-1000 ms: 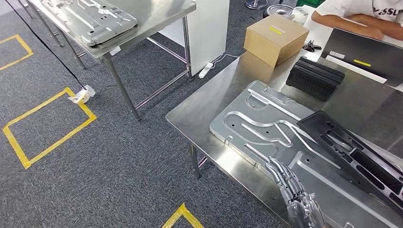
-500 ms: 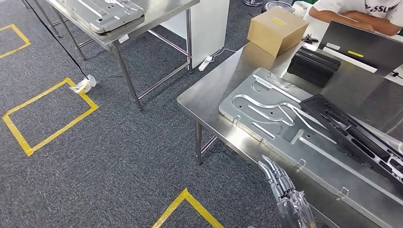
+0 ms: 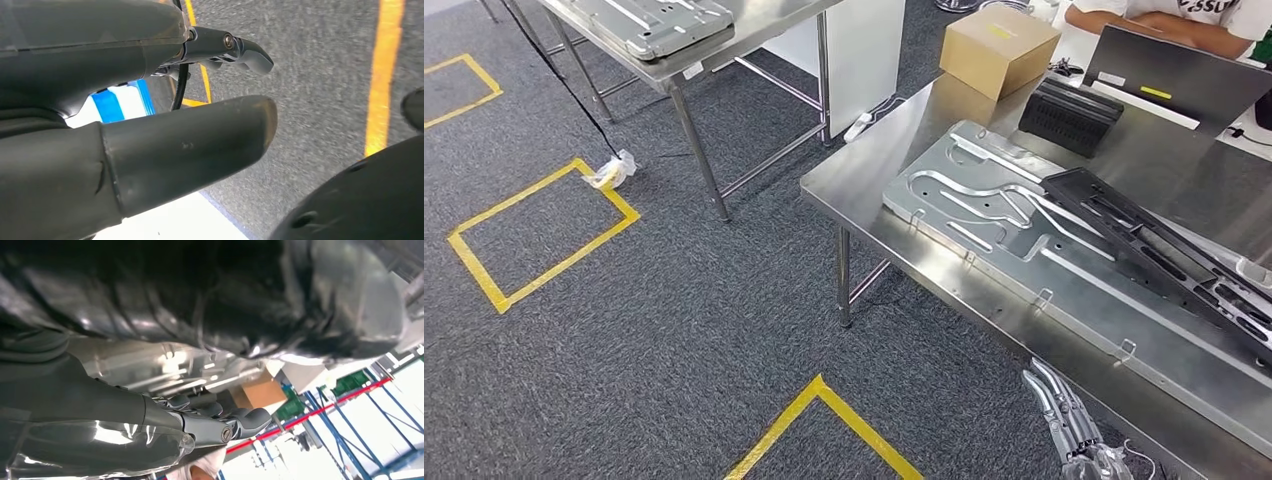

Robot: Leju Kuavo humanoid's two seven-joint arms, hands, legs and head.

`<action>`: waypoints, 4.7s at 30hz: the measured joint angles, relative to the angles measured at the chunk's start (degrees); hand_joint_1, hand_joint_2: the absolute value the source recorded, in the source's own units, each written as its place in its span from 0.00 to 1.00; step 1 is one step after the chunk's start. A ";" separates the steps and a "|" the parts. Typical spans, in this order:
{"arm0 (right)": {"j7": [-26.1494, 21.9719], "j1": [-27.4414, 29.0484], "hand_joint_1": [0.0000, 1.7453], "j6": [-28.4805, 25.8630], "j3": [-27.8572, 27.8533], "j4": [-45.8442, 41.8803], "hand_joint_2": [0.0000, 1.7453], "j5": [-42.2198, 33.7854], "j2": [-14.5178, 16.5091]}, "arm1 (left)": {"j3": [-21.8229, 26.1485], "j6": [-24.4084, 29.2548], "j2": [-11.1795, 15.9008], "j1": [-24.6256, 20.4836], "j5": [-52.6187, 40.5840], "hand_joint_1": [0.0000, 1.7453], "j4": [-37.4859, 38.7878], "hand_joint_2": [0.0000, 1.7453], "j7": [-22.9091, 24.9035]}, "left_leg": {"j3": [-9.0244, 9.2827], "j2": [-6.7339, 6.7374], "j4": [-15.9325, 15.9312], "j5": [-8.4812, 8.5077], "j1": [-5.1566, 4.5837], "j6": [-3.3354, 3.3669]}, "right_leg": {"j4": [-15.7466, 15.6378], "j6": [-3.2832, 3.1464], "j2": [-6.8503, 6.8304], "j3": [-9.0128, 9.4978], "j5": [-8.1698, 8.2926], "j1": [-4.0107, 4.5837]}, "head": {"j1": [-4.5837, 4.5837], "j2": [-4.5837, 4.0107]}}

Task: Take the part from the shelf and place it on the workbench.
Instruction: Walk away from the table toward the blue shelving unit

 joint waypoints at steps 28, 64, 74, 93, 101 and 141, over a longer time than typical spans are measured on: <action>4.83 -1.80 0.00 -5.49 5.85 5.64 0.00 1.35 -0.87 | 0.31 1.21 1.21 0.44 1.60 0.00 -0.13 0.00 -0.30 | -9.43 -0.60 6.49 -2.15 -1.35 0.36 | -2.27 -1.55 -2.13 6.43 -4.36 0.63 | -0.04 0.00; -19.03 -16.16 0.00 35.06 -121.71 76.64 0.00 27.05 52.17 | 0.33 1.30 -0.09 0.88 1.04 0.00 -0.13 0.00 -0.51 | 1.63 2.96 -11.06 2.30 -1.93 1.66 | -1.26 -0.32 -4.76 5.02 -3.59 0.89 | -0.20 0.00; -16.20 -17.95 0.00 38.04 -125.82 79.90 0.00 23.29 52.77 | 0.33 1.27 0.18 0.95 1.16 0.00 -0.13 0.00 -0.53 | 0.94 -2.76 -11.60 3.81 -1.95 4.07 | 14.79 1.17 0.35 -2.02 -11.22 0.51 | -0.16 0.00; -8.75 -18.65 0.00 42.38 -124.54 89.52 0.00 5.69 52.85 | 1.83 3.34 0.15 1.10 3.87 0.00 -0.13 0.00 1.23 | 0.00 3.97 -7.08 1.49 -1.54 1.00 | -0.65 -0.98 -5.83 4.98 -4.23 0.87 | -0.47 0.00; -12.45 -18.37 0.00 45.92 -122.70 90.96 0.00 13.79 51.99 | 1.96 2.97 0.45 1.11 3.21 0.00 -0.13 0.00 1.07 | 1.36 1.26 -11.04 2.89 -1.80 3.40 | 8.42 1.08 -0.79 1.89 -10.53 0.59 | -0.28 0.00; -16.94 -20.26 0.00 47.84 -127.66 100.29 0.00 25.06 47.80 | 1.90 2.92 -0.15 0.95 2.55 0.00 -0.13 0.00 -0.37 | 1.03 -6.22 -10.15 2.60 -1.64 1.89 | 1.21 0.70 5.58 3.13 -4.33 0.07 | -0.43 0.00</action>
